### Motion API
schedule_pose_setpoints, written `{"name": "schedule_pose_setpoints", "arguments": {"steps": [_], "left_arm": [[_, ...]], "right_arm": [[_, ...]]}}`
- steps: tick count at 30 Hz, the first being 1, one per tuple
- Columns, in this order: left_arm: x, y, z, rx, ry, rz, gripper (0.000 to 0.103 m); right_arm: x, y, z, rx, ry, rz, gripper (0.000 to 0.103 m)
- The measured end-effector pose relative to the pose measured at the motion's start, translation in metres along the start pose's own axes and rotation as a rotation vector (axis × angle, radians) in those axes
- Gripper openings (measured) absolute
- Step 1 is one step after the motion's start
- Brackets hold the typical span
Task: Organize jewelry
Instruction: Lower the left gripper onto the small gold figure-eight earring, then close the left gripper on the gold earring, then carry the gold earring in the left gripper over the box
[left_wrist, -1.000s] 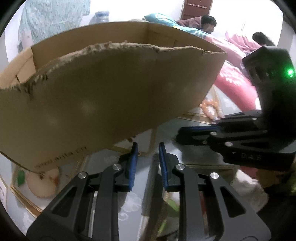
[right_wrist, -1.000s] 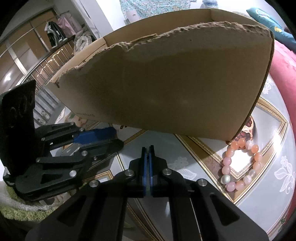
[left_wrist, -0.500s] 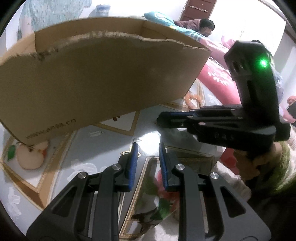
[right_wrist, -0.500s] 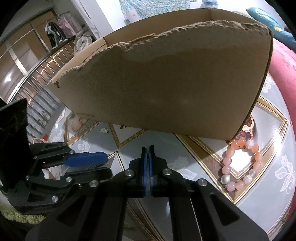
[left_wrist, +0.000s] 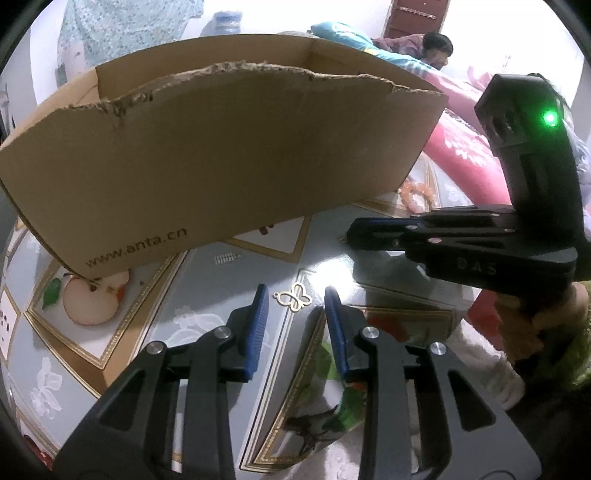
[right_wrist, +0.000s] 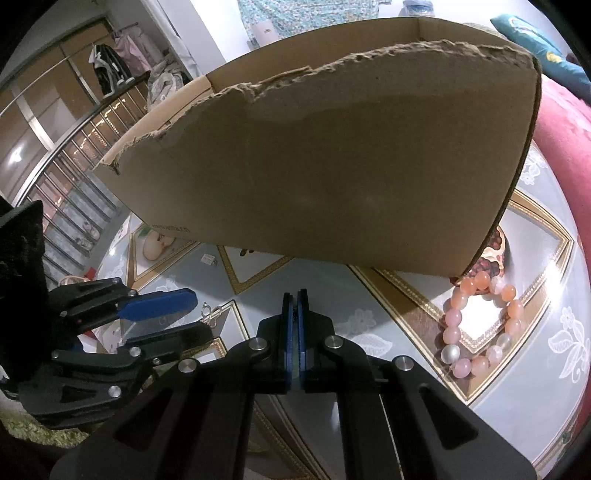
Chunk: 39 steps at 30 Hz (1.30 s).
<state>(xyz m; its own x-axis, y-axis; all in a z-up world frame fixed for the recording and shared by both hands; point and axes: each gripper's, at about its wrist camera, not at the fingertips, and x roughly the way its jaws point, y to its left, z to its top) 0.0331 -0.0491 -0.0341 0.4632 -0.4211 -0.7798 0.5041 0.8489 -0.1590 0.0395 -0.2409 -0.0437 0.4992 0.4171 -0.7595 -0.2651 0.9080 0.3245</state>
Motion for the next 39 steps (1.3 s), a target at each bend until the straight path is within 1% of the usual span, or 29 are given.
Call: {"name": "schedule_pose_setpoints", "arguments": {"steps": [4, 12, 15, 17, 18, 39], "left_arm": [[0.005, -0.005, 0.003, 0.027, -0.007, 0.013, 0.03], [0.011, -0.019, 0.001, 0.143, -0.019, 0.08, 0.03], [0.011, -0.017, 0.002, 0.139, -0.017, 0.076, 0.027], [0.012, -0.016, 0.002, 0.139, -0.016, 0.078, 0.02], [0.012, -0.016, 0.003, 0.134, -0.014, 0.079, 0.019], [0.003, -0.009, 0.002, 0.104, -0.028, 0.055, 0.019]], "right_arm": [[0.0, 0.0, 0.0, 0.001, -0.001, 0.001, 0.003], [0.0, 0.0, 0.0, 0.001, 0.0, 0.001, 0.003], [0.0, 0.0, 0.0, 0.001, -0.001, 0.0, 0.003], [0.0, 0.0, 0.0, 0.0, 0.0, 0.0, 0.003], [0.0, 0.0, 0.0, 0.001, 0.0, 0.0, 0.003], [0.001, 0.001, 0.0, 0.001, -0.001, 0.001, 0.003]]}}
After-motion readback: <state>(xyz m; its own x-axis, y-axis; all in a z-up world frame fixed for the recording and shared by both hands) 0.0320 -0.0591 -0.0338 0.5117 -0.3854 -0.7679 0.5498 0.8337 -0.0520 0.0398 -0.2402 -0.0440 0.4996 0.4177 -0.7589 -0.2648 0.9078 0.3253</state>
